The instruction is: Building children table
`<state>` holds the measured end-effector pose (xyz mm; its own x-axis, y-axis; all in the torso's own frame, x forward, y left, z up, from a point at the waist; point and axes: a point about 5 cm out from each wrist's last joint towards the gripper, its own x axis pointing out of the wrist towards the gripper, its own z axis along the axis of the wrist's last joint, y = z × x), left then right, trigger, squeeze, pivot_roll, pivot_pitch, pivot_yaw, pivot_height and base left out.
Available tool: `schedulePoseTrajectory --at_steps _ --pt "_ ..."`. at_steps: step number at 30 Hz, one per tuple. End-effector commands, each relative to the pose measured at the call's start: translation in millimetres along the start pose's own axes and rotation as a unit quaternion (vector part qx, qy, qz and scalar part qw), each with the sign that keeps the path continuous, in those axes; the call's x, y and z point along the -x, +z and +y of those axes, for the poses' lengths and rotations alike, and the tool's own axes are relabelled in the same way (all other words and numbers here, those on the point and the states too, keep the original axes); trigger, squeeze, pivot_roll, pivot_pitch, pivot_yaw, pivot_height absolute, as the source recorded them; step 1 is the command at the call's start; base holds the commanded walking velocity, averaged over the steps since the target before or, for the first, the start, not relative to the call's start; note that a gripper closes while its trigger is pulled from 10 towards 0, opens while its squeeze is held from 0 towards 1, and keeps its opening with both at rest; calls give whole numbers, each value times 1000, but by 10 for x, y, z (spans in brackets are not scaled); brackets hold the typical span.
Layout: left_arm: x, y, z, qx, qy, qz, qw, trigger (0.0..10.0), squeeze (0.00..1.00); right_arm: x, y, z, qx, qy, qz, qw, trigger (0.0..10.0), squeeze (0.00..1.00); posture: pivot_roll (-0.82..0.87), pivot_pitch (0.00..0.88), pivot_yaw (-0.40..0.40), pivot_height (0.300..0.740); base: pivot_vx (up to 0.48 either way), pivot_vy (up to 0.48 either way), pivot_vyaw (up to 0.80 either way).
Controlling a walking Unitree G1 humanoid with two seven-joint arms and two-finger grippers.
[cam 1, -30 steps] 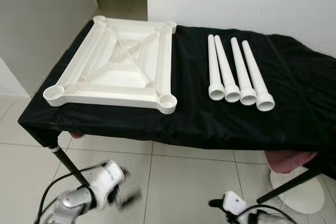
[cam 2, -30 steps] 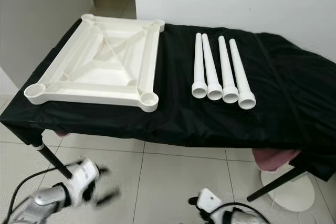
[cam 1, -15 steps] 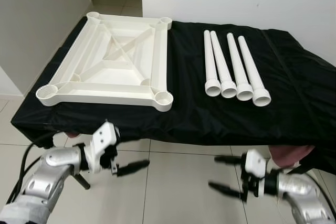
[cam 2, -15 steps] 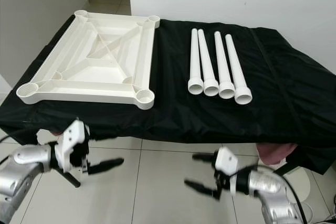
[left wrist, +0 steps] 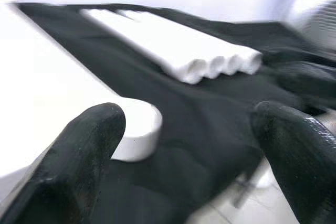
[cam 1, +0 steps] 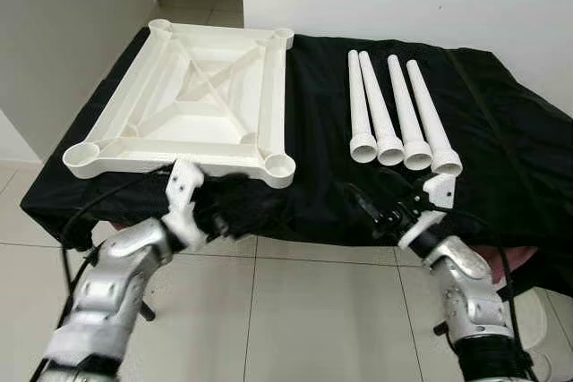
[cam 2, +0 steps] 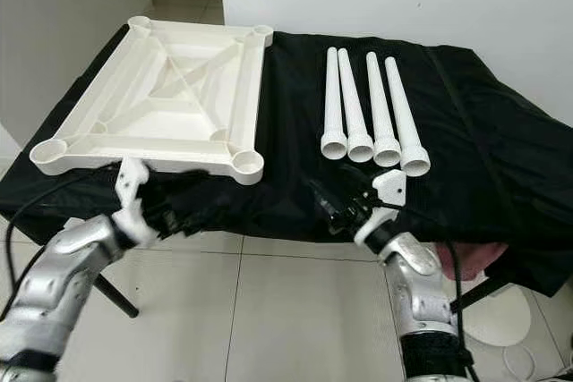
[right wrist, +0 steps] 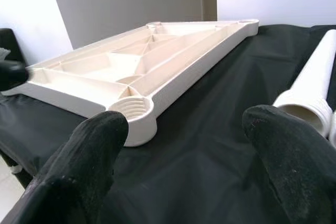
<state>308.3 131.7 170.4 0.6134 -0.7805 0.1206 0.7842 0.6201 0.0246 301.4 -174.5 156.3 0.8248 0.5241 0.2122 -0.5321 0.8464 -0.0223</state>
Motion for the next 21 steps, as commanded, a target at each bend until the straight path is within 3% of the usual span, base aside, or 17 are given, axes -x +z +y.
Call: schedulePoseTrajectory --at_steps 1,2,6,9,10,15,21 --pt "15 -81 33 6 25 23 999 10000 0 1 -1 -3 3 -9 10 1000 10000 0 48 40 -18 740 0 0 0" --pt "15 -81 33 6 25 23 999 10000 0 1 -1 -3 3 -9 10 1000 10000 0 48 40 -18 740 0 0 0" --pt "-154 -76 174 -2 147 19 989 10000 0 -139 -9 -86 63 -146 4 987 10000 0 39 31 -24 740 0 0 0" --pt "-134 -67 197 7 187 -1 982 10000 0 -103 9 -128 46 -188 -13 981 10000 0 36 31 -24 740 0 0 0" --pt "-94 -86 196 38 208 -13 977 10000 0 -36 14 -141 41 -215 -24 975 10000 0 33 31 -22 740 0 0 0" --pt "10 -88 176 58 245 -40 967 10000 0 115 21 -80 39 -235 -41 970 10000 0 35 28 -24 740 0 0 0" --pt "-11 -35 179 14 256 -46 966 10000 0 54 8 15 45 -230 -30 972 10000 0 33 19 -26 740 0 0 0"
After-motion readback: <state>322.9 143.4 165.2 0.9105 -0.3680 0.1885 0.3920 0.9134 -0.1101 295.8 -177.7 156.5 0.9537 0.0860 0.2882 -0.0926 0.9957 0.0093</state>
